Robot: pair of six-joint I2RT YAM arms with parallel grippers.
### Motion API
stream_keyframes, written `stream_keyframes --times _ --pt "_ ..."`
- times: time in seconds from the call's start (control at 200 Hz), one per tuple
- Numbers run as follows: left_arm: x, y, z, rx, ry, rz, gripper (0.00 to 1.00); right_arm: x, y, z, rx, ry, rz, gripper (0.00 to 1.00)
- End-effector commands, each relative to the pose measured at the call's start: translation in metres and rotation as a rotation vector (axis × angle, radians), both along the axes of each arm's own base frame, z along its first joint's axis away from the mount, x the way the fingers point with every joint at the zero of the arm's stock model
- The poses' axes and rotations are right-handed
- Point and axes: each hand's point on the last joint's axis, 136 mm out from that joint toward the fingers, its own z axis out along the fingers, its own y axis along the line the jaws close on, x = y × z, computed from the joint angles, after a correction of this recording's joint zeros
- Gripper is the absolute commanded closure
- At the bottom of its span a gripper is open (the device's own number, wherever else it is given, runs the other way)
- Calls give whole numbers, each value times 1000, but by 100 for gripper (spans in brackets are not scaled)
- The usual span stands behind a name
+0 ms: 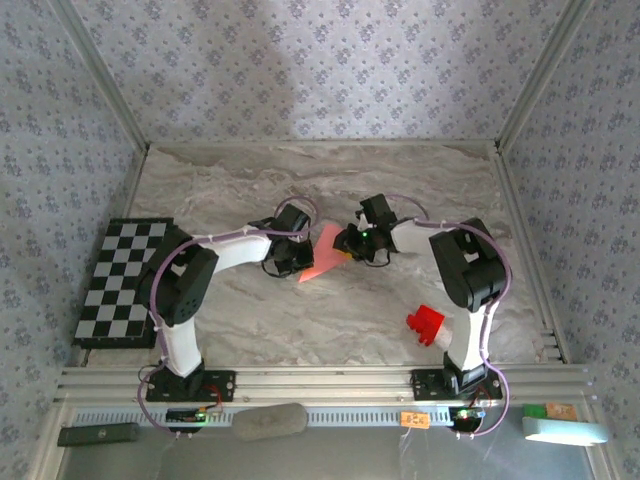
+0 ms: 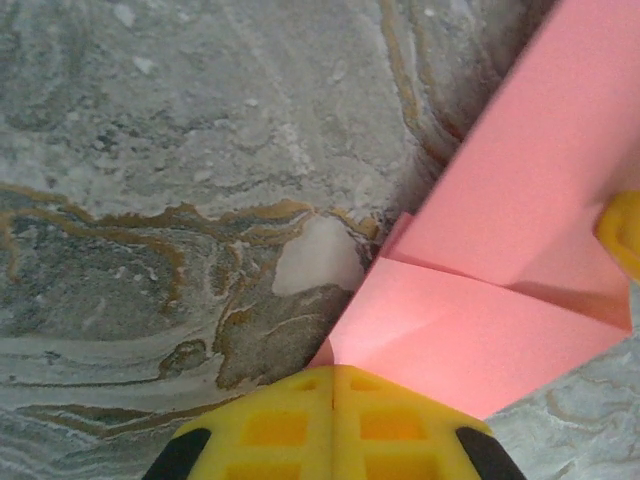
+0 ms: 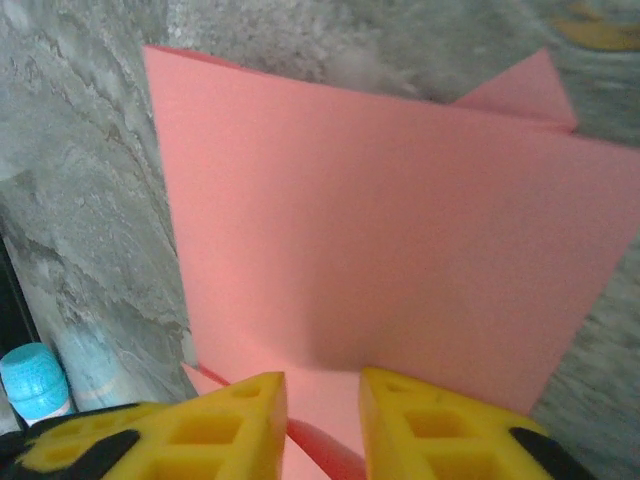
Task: Fold a paper plane with a square sheet of paper (pick it up from the middle)
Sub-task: Fold the wing for the fifth time at the center of the table.
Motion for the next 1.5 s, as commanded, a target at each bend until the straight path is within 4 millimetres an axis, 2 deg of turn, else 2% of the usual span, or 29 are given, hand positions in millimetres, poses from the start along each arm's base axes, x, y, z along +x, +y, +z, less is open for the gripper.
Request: stream_keyframes --times 0.0,0.1,0.225,0.32,0.735,0.94,1.349,1.494 --pt "-6 11 -15 28 80 58 99 5 -14 27 28 -51 -63 66" --pt "-9 12 -17 17 108 73 100 1 -29 36 5 -64 -118 59" --pt "-10 13 -17 6 121 76 100 -11 -44 28 -41 -17 -177 55" --pt "-10 10 -15 -6 121 68 99 -18 -45 24 -34 24 -203 55" --pt "-8 3 -10 -37 120 44 96 -29 -10 1 16 138 -166 63" --pt "-8 2 -10 -38 122 41 95 -26 4 2 56 135 -124 67" --pt "-5 1 -6 -47 115 39 91 -27 16 10 102 113 -80 75" --pt "-2 1 -1 -57 108 41 88 -30 18 8 103 124 -70 76"
